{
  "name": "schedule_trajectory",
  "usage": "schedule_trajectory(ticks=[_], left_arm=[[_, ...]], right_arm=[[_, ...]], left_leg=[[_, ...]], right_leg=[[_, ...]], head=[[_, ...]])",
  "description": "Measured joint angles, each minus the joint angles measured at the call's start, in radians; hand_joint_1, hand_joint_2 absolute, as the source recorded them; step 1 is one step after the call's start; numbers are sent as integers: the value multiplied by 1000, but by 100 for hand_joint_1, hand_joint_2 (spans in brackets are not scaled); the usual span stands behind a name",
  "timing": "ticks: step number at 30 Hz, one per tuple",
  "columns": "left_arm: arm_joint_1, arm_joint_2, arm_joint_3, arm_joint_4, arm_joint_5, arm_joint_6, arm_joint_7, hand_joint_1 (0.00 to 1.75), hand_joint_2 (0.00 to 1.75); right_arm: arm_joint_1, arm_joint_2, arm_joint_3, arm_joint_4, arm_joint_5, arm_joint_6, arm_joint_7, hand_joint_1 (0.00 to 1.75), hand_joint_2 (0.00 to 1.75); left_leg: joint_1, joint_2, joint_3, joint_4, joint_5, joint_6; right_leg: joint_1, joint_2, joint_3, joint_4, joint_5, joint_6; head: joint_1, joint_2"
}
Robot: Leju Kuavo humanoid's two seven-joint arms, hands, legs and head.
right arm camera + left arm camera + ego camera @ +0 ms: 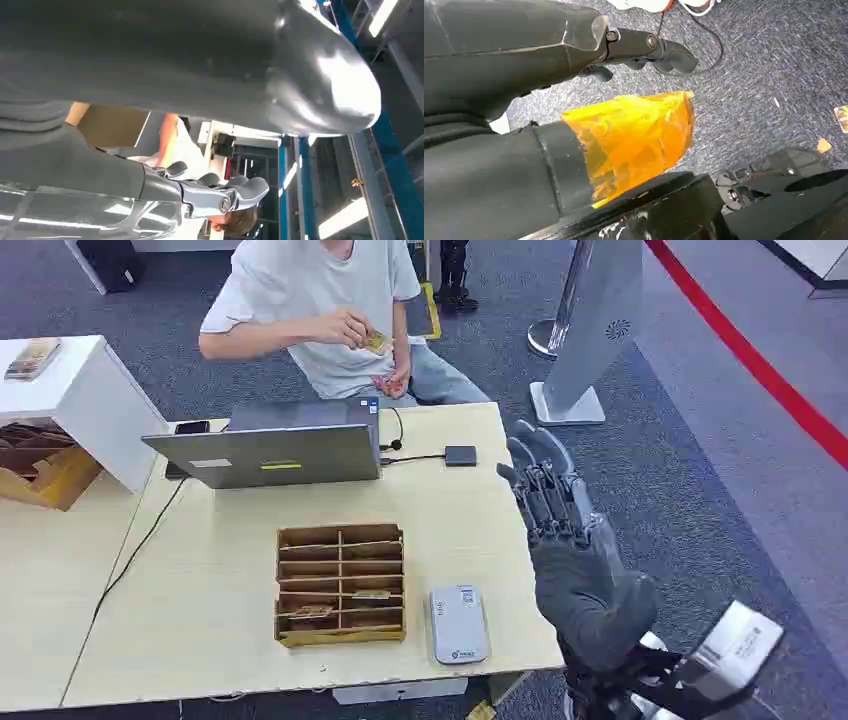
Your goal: Pass the card to the sensor for recognition and then transmit it.
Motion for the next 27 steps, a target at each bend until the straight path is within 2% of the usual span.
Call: schedule_trajectory(ticks=[7, 15, 20, 27], left_arm=[[0, 2, 0, 0, 0, -3, 0, 0, 0], [0, 3, 0, -1, -2, -1, 2, 0, 0], [0, 3, 0, -1, -3, 2, 6, 0, 0], [0, 1, 0, -1, -6, 3, 9, 0, 0]], right_arm=[[0, 0, 5, 4, 3, -4, 2, 0, 0], [4, 0, 5, 4, 19, -45, 1, 0, 0], [23, 0, -6, -8, 35, -99, -11, 0, 0], [24, 0, -8, -20, 49, -93, 4, 0, 0]], left_leg=[[0, 0, 0, 0, 0, 0], [0, 0, 0, 0, 0, 0], [0, 0, 0, 0, 0, 0], [0, 0, 0, 0, 0, 0]], right_leg=[[0, 0, 0, 0, 0, 0], [0, 0, 0, 0, 0, 0], [0, 0, 0, 0, 0, 0], [0, 0, 0, 0, 0, 0]], head=[[0, 0], [0, 0], [0, 0], [0, 0]])
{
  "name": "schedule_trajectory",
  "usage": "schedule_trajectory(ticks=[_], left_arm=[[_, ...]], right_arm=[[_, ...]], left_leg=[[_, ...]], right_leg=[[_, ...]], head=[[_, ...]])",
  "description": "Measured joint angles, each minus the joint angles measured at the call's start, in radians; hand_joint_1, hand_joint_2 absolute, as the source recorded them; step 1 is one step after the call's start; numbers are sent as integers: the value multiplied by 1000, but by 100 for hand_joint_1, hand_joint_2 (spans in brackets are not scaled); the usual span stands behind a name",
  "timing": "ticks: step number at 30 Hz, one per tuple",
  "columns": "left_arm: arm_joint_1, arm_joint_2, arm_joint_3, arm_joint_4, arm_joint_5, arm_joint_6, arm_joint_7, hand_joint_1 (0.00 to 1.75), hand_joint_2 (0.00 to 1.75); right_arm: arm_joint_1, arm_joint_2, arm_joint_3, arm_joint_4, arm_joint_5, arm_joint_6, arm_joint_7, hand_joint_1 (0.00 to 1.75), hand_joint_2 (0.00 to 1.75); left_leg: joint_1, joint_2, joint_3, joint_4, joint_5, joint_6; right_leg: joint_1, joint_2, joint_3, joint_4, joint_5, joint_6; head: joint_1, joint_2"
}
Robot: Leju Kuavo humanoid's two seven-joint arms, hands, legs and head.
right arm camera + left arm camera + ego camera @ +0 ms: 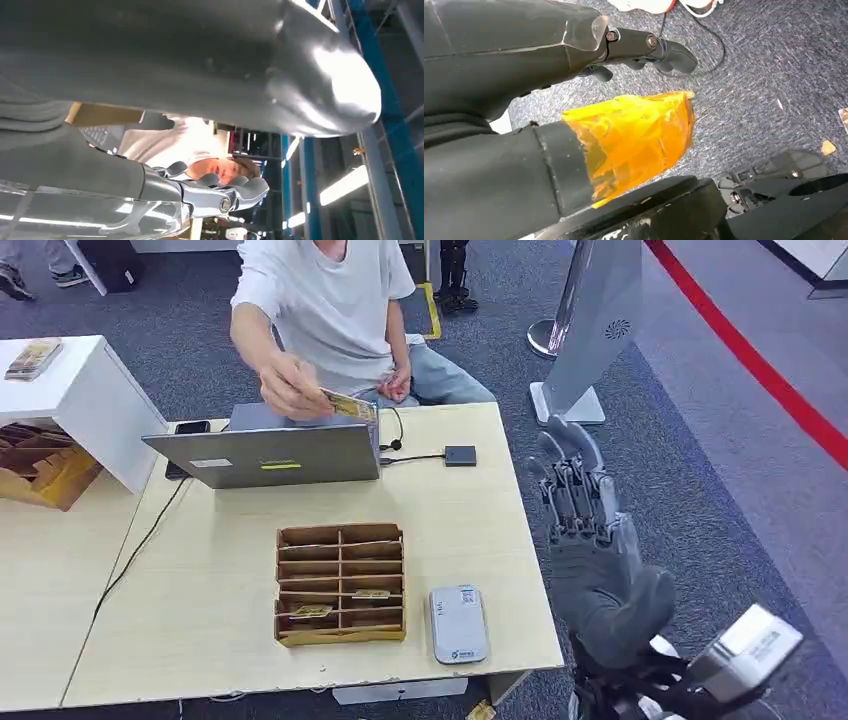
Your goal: Pass the card to the sensor for recognition and then transmit it.
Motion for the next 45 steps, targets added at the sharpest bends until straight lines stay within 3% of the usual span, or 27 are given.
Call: schedule_trajectory(ticks=[6, 13, 18, 25, 26, 37, 45], left_arm=[[0, -2, 0, 0, -5, 0, 0, 0, 0], [0, -2, 0, 0, -13, -2, 5, 0, 0], [-17, -2, -16, -9, -64, -34, 44, 0, 0], [-36, 1, -47, -19, -100, -58, 67, 0, 0], [-37, 1, -50, -22, -104, -64, 71, 0, 0], [-47, 6, -75, -33, -134, -84, 89, 0, 0], [-49, 6, -77, -35, -156, -97, 97, 0, 0]], right_arm=[[1, 0, 0, 0, -34, 19, 1, 0, 0], [14, 0, 0, 0, 40, -14, -3, 0, 0], [3, 15, 26, 66, 321, -82, -34, 0, 0], [-60, 39, 53, 190, 575, -120, -11, 0, 0], [-68, 41, 57, 207, 610, -124, -4, 0, 175], [-147, 76, 75, 343, 792, -170, 42, 0, 175], [-209, 80, 93, 440, 1221, -270, 178, 0, 175]], left_leg=[[0, 0, 0, 0, 0, 0], [0, 0, 0, 0, 0, 0], [0, 0, 0, 0, 0, 0], [0, 0, 0, 0, 1, -1], [0, 0, 0, 0, 1, -1], [0, 0, 0, 0, 1, -1], [0, 0, 0, 0, 1, -1]], right_leg=[[0, 0, 0, 0, 0, 0], [0, 0, 0, 0, 0, 0], [0, 0, 0, 0, 0, 0], [0, 0, 1, 0, 1, -1], [0, 0, 1, 0, 1, -1], [0, 0, 0, 0, 1, -1], [0, 0, 0, 0, 1, -1]], head=[[0, 0], [0, 0], [0, 0], [0, 0], [0, 0], [0, 0], [0, 0]])
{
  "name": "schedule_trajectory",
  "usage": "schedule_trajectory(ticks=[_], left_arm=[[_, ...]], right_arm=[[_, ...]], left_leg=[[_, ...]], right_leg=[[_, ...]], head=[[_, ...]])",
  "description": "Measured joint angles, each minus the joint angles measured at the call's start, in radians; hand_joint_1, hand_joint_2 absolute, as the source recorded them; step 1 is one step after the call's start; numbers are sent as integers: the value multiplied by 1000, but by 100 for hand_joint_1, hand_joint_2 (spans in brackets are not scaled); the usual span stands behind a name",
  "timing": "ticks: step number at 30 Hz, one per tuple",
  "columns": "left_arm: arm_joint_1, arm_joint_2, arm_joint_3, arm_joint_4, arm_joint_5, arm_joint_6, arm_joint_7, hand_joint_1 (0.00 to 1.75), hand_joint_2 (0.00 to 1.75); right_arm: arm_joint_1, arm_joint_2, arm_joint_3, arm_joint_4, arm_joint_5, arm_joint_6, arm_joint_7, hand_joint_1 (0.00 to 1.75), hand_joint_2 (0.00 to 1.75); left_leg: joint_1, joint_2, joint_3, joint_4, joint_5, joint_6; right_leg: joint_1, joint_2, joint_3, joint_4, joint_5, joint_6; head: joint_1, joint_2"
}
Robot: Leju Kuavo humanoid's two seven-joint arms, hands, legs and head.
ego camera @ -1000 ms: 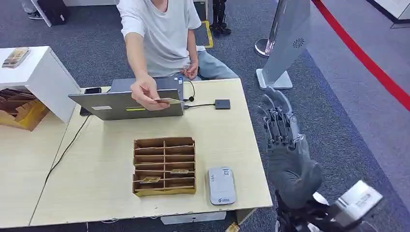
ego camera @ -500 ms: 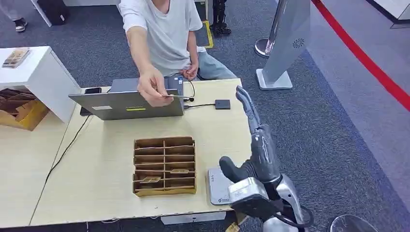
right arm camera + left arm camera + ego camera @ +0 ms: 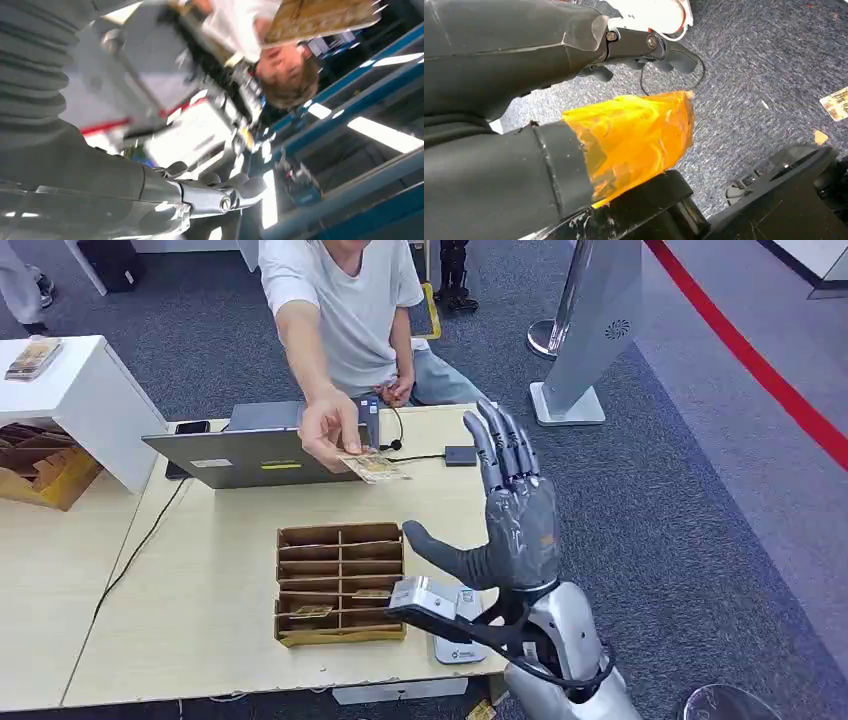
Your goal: Pass the card to the sensor for recognition and then transmit it.
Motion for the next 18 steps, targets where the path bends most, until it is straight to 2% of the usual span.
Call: schedule_trajectory(ticks=[7, 18], left_arm=[[-1, 0, 0, -2, -10, -1, 0, 0, 0], [-1, 0, 0, -4, -12, 0, 0, 0, 0]], right_arm=[[-48, 0, 23, 71, 157, -19, 73, 0, 175], [-83, 6, 41, 142, 227, -32, 111, 0, 175]], left_leg=[[0, 0, 0, 0, 0, 0], [0, 0, 0, 0, 0, 0]], right_leg=[[0, 0, 0, 0, 0, 0], [0, 0, 0, 0, 0, 0]], head=[[0, 0], [0, 0]])
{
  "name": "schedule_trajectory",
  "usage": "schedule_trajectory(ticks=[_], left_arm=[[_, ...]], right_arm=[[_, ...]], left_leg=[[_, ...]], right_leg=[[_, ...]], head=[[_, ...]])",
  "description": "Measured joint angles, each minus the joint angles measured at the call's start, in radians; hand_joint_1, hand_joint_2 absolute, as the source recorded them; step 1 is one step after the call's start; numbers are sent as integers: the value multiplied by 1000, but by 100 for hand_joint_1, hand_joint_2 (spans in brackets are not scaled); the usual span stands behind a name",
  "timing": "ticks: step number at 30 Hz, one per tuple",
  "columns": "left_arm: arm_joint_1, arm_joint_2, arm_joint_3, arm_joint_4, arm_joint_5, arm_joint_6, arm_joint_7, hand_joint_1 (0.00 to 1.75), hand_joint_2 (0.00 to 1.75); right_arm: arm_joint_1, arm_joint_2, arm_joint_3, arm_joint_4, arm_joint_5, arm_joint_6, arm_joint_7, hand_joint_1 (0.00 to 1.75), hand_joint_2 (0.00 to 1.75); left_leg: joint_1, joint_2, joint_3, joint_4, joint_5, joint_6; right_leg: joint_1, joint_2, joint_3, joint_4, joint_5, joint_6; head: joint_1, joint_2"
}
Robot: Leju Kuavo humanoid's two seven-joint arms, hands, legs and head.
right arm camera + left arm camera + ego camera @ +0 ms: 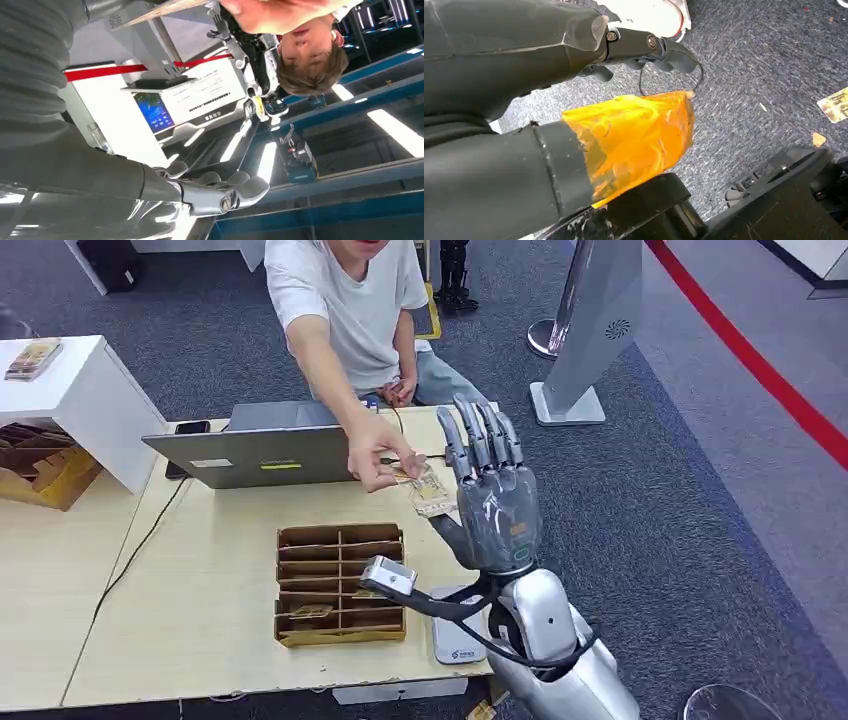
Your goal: Pass the card to the sensor for recognition and then transmit it.
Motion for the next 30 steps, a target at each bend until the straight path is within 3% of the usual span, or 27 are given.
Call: schedule_trajectory(ticks=[20, 21, 22, 23, 24, 30], left_arm=[[1, 0, 0, 0, 0, 4, 0, 0, 0], [1, 0, 0, 0, 0, 4, 0, 0, 0], [1, 0, 0, 0, 0, 4, 0, 0, 0], [1, 0, 0, 0, 0, 4, 0, 0, 0], [1, 0, 0, 0, 0, 5, 0, 0, 0], [1, 0, 0, 0, -3, 5, 0, 0, 0]], right_arm=[[-1, 3, 9, 21, 5, -6, 2, 0, 175], [0, 3, 9, 21, 3, -6, 2, 58, 175], [1, 3, 9, 21, 0, -6, 2, 154, 175], [2, 3, 9, 21, -3, -6, 2, 159, 175], [3, 3, 9, 21, -4, -6, 2, 175, 175], [3, 3, 10, 21, -18, -6, -4, 175, 175]], left_leg=[[0, 0, 0, 0, 0, 0], [0, 0, 0, 0, 0, 0], [0, 0, 0, 0, 0, 0], [0, 0, 0, 0, 0, 0], [0, 0, 0, 0, 0, 0], [0, 0, 0, 0, 0, 0]], right_leg=[[0, 0, 0, 0, 0, 0], [0, 0, 0, 0, 0, 0], [0, 0, 0, 0, 0, 0], [0, 0, 0, 0, 0, 0], [0, 0, 0, 0, 0, 0], [0, 0, 0, 0, 0, 0]], head=[[0, 0], [0, 0], [0, 0], [0, 0], [0, 0], [0, 0]])
